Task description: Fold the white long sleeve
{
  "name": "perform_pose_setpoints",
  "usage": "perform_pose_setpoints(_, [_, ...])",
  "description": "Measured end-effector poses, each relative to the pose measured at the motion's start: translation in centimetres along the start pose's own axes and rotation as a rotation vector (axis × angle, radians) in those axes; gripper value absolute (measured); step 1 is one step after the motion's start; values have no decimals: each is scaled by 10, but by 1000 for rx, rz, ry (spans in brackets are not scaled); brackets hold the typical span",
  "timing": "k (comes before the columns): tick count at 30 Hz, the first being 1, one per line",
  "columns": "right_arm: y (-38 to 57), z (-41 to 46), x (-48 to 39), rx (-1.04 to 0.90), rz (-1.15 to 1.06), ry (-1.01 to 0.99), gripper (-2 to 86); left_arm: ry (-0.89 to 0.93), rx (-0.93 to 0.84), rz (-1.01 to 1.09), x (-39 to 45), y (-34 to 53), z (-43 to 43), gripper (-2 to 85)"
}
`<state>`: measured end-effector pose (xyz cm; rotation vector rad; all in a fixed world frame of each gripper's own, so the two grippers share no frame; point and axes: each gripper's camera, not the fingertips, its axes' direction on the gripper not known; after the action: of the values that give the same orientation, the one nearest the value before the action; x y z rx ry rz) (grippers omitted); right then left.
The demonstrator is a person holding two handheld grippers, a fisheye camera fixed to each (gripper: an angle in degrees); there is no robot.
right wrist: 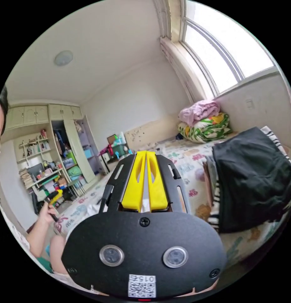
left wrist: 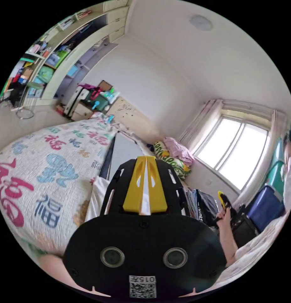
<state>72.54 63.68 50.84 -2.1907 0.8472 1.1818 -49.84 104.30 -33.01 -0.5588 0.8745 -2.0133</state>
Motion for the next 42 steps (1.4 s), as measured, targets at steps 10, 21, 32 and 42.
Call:
perform_pose_setpoints(10, [50, -4, 80, -241, 168, 85, -4, 250, -165, 84, 232, -62, -55, 3])
perform_pose_setpoints(21, [42, -12, 131, -209, 194, 42, -5, 440, -176, 125, 279, -43, -117, 108])
perform_pose_setpoints(32, [43, -21, 178, -203, 191, 37, -5, 431, -66, 191, 335, -45, -165, 119])
perform_pose_setpoints(42, [56, -17, 203, -242, 124, 21, -4, 102, 120, 263, 340, -23, -191, 107])
